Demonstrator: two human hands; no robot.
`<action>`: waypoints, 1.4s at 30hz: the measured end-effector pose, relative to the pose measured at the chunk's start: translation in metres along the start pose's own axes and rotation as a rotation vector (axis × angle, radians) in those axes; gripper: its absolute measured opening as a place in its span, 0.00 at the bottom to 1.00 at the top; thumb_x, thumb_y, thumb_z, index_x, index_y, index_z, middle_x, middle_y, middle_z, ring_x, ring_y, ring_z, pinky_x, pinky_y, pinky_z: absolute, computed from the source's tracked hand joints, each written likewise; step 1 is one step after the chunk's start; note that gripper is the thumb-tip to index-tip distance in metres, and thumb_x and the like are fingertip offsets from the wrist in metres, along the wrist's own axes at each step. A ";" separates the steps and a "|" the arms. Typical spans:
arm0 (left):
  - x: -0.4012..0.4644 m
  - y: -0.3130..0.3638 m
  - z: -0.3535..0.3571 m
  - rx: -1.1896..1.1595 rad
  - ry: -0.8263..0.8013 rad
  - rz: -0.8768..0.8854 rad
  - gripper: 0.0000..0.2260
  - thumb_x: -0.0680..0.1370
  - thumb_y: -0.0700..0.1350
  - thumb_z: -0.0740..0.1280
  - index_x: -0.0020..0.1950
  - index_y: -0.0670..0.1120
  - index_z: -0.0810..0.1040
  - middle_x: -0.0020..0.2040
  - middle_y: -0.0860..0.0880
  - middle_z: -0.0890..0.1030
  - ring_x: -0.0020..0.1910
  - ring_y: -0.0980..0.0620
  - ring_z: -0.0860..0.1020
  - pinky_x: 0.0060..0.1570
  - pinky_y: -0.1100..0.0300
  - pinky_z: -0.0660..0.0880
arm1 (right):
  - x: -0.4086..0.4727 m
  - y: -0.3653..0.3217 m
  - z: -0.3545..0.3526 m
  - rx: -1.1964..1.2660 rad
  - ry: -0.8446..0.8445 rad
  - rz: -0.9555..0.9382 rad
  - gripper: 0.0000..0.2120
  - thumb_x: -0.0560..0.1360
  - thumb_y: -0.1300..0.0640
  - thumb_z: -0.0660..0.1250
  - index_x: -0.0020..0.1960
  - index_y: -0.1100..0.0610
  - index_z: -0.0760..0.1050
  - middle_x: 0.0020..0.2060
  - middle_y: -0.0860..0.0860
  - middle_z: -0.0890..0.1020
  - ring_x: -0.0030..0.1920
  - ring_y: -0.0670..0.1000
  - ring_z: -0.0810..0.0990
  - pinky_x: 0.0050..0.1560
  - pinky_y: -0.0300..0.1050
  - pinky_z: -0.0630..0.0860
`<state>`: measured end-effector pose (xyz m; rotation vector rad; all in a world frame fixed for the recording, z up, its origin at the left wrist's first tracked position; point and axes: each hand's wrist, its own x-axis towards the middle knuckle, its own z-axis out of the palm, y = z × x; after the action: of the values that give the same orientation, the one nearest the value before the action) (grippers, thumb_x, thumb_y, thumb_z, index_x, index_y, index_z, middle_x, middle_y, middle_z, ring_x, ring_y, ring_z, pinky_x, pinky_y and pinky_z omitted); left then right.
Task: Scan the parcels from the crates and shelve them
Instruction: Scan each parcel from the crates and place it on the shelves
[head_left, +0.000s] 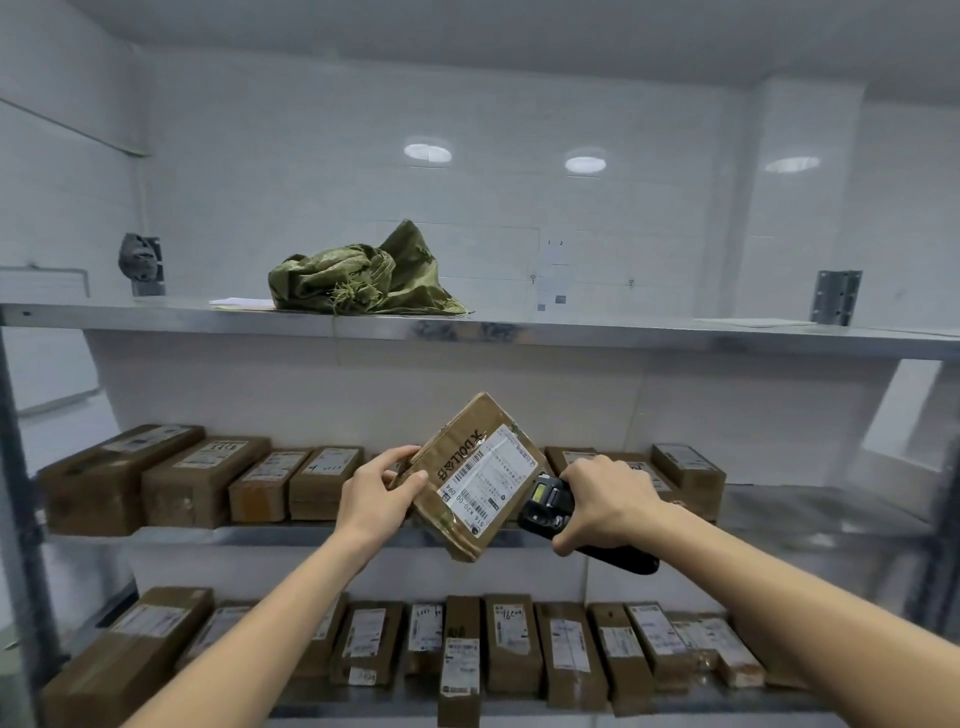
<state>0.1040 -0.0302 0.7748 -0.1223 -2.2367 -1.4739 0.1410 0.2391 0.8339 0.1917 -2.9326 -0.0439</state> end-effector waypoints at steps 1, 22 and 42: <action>0.000 0.000 0.001 -0.005 -0.004 -0.003 0.12 0.78 0.50 0.72 0.61 0.60 0.81 0.45 0.50 0.83 0.47 0.55 0.80 0.42 0.64 0.72 | -0.001 0.001 0.000 0.005 -0.003 0.000 0.27 0.59 0.37 0.79 0.51 0.50 0.78 0.46 0.48 0.81 0.46 0.52 0.81 0.47 0.50 0.83; -0.046 0.080 0.220 -0.622 -0.469 -0.184 0.22 0.75 0.43 0.76 0.66 0.44 0.75 0.61 0.44 0.82 0.54 0.47 0.84 0.47 0.48 0.84 | -0.088 0.185 0.023 0.930 0.165 0.273 0.20 0.63 0.45 0.85 0.53 0.44 0.84 0.43 0.41 0.88 0.46 0.44 0.86 0.55 0.44 0.83; -0.034 0.113 0.506 -0.328 -0.628 0.067 0.25 0.73 0.50 0.77 0.67 0.52 0.75 0.57 0.58 0.80 0.58 0.56 0.79 0.55 0.54 0.82 | -0.063 0.469 0.074 0.860 -0.075 0.374 0.25 0.70 0.51 0.82 0.65 0.49 0.81 0.51 0.45 0.87 0.50 0.43 0.86 0.50 0.35 0.79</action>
<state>0.0066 0.4731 0.6928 -0.8604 -2.3762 -1.9515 0.1285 0.7137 0.7690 -0.2456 -2.7945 1.2764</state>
